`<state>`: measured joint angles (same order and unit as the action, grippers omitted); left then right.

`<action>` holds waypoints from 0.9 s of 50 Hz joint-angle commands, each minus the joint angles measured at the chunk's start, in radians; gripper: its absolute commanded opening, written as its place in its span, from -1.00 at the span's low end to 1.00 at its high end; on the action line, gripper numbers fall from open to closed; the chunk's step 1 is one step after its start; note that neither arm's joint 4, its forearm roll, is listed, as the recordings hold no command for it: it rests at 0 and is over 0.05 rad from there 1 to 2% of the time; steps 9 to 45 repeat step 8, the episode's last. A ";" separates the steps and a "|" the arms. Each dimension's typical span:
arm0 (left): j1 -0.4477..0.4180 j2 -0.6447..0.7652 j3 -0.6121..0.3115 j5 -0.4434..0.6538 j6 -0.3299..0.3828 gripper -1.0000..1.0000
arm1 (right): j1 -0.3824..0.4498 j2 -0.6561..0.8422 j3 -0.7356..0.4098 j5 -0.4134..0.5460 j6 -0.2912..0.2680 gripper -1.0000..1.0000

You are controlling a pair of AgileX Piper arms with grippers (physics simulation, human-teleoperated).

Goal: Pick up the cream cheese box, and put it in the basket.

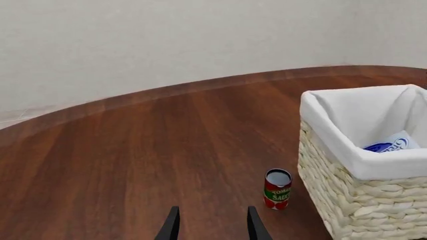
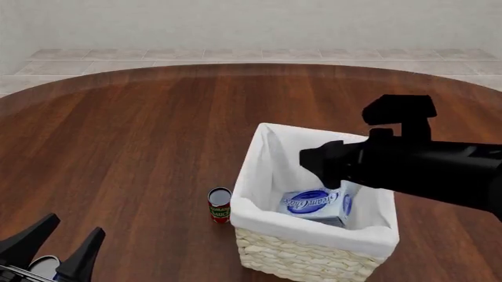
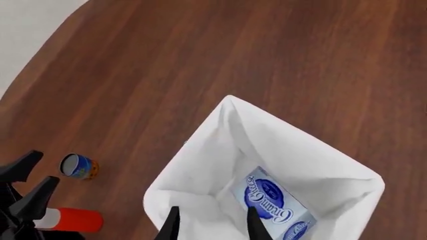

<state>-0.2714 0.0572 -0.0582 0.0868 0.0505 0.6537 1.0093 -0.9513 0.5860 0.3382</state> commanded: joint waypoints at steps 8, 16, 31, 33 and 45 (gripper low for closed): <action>0.000 0.008 -0.002 -0.004 0.000 1.00 | 0.001 -0.044 -0.176 0.096 -0.063 1.00; 0.000 0.008 -0.002 -0.004 0.000 1.00 | 0.001 -0.044 -0.176 0.096 -0.063 1.00; 0.000 0.008 -0.002 -0.004 0.000 1.00 | 0.001 -0.044 -0.176 0.096 -0.063 1.00; 0.000 0.008 -0.002 -0.004 0.000 1.00 | 0.001 -0.044 -0.176 0.096 -0.063 1.00; 0.000 0.008 -0.002 -0.004 0.000 1.00 | 0.001 -0.044 -0.176 0.096 -0.063 1.00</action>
